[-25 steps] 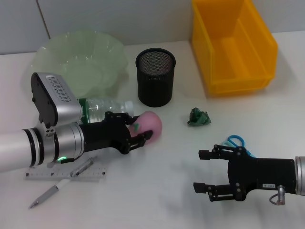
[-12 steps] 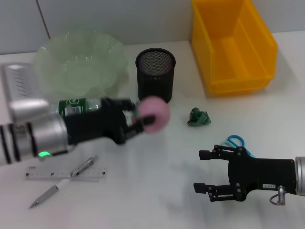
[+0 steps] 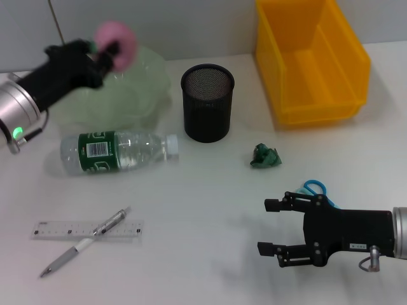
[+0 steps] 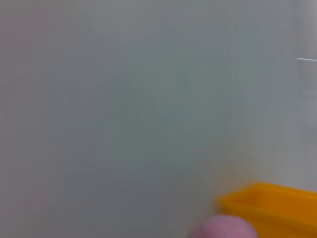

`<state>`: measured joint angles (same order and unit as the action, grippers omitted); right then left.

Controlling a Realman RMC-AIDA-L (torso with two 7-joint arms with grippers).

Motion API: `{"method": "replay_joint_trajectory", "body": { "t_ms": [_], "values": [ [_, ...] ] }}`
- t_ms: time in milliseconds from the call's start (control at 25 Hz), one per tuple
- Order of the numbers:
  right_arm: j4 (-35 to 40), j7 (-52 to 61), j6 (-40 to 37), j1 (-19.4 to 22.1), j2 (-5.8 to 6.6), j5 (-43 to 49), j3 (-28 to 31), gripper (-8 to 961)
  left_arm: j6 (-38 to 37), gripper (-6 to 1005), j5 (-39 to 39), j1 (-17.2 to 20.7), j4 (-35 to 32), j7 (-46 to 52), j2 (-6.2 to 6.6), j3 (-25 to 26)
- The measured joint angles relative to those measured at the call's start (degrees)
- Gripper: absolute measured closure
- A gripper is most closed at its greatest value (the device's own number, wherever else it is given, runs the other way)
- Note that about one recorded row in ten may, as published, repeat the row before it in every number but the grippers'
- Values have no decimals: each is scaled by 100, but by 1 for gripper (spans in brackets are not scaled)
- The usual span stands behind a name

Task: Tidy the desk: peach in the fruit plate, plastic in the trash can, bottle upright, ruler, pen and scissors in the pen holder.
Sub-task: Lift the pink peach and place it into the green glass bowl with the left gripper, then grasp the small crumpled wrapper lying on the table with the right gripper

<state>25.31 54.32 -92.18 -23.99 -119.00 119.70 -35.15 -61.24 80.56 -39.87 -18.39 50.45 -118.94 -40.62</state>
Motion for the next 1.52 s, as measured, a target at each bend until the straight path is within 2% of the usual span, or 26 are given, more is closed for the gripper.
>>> {"method": "replay_joint_trajectory", "body": {
  "t_ms": [200,320,1080,1120,1240,1280,1360,1400,1440,1520],
  "values": [
    [1,18,0,-15,0,0,0,119,1093,728,-378,-221,88,136,2,-36],
    [6,20,0,-16,0,0,0,119,1344,731,-382,-263,129,164,-5,-37],
    [38,35,-1,-2,9,-17,62,119,1359,234,-336,-200,140,625,33,-505],
    [41,66,8,1,8,-50,112,119,960,212,-336,35,-2,744,37,-769],
    [131,275,29,21,12,-134,254,119,567,168,-332,178,-21,752,47,-843],
    [214,373,15,34,14,-141,274,119,-156,170,-330,495,-71,680,61,-1042],
    [443,606,-59,80,12,-155,284,119,-589,173,-331,707,-154,602,66,-1254],
    [597,724,-100,102,9,-176,288,119,-1009,175,-329,938,-271,488,70,-1604],
    [756,898,-127,122,5,-209,291,119,-1009,175,-329,938,-271,488,70,-1604],
    [1120,1345,-151,132,4,-266,285,119,-1267,176,-332,1132,-373,370,74,-2056]
  ]
}}
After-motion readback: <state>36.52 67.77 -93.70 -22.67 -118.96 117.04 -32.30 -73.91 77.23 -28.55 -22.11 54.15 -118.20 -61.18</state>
